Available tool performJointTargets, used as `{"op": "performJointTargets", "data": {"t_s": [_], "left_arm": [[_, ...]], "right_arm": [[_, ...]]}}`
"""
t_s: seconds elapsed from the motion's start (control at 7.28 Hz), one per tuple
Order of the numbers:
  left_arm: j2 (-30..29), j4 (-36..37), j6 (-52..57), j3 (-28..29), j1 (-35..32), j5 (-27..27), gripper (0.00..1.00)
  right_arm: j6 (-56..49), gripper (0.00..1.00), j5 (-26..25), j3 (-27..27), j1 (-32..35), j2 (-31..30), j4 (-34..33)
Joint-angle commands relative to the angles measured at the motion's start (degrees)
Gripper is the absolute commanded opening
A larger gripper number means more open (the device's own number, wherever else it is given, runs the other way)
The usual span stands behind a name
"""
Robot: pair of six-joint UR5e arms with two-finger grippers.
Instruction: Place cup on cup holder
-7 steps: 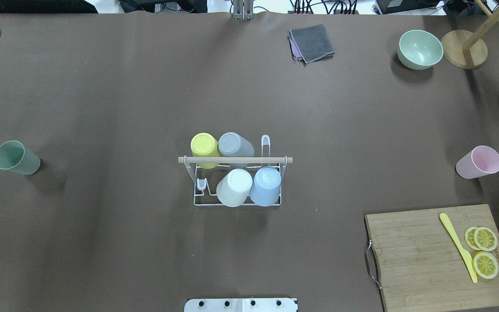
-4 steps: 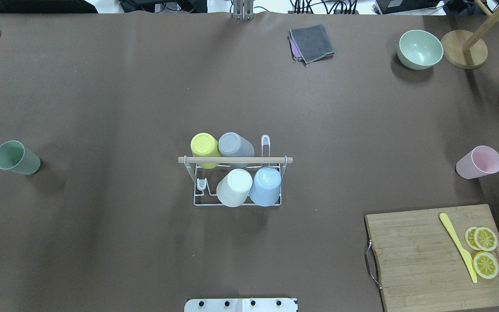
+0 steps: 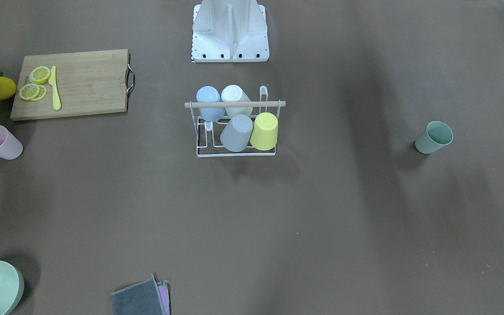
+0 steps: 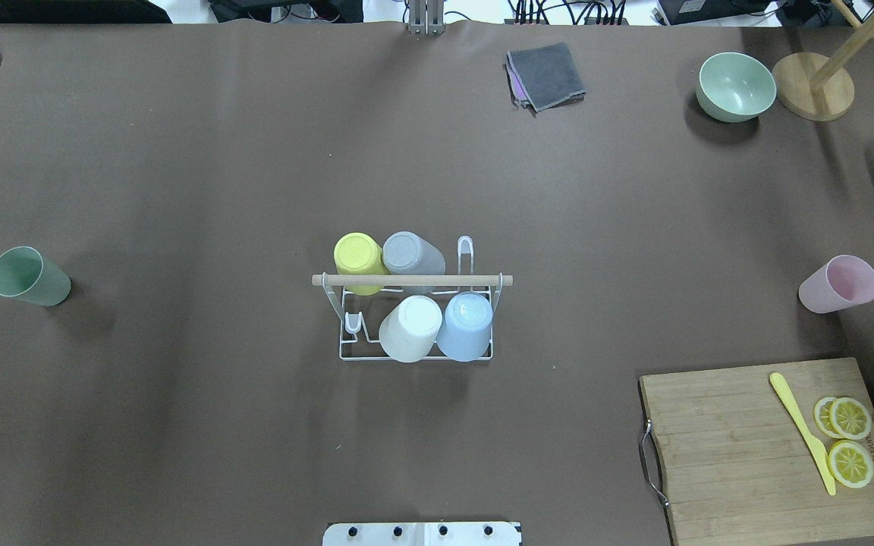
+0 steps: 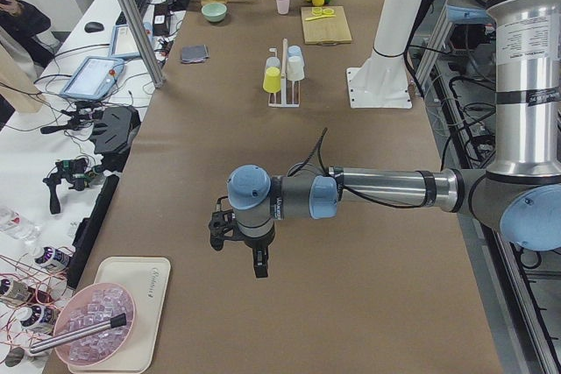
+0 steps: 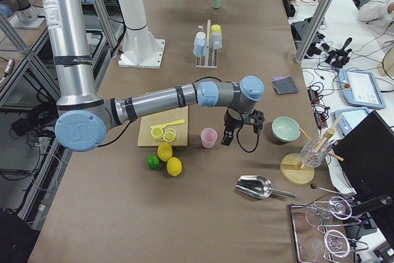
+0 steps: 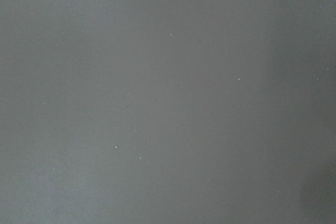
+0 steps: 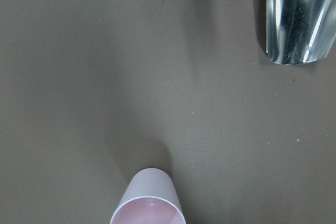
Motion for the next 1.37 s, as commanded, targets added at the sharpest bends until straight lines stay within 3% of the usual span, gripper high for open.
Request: {"op": "performJointTargets", "data": {"t_s": [0.0, 0.27, 0.41, 0.82, 1.24], "left_arm": [[-5.01, 4.88, 0.00, 1.92, 1.69, 0.01, 0.98], [-19.91, 18.92, 0.79, 9.54, 5.46, 0.27, 0.98], [-23.99, 21.94, 0.79, 12.88, 7.65, 0.18, 0.98], [-30.77, 22.93, 9.82, 16.17, 13.98, 0.36, 0.98], [-34.21, 29.24, 9.93, 16.96, 19.35, 0.18, 0.98]], "right_arm": [[-0.60, 0.96, 0.24, -1.78, -3.04, 2.89, -3.60], [-6.17, 0.96, 3.48, -5.37, -4.55, 5.17, -3.61], [-11.27, 0.96, 3.58, -7.14, -4.72, 6.41, -3.61], [-18.00, 0.96, 3.58, -13.65, -4.90, 9.75, -3.79], [-20.28, 0.96, 2.88, -21.01, -6.30, 14.92, -7.64]]}}
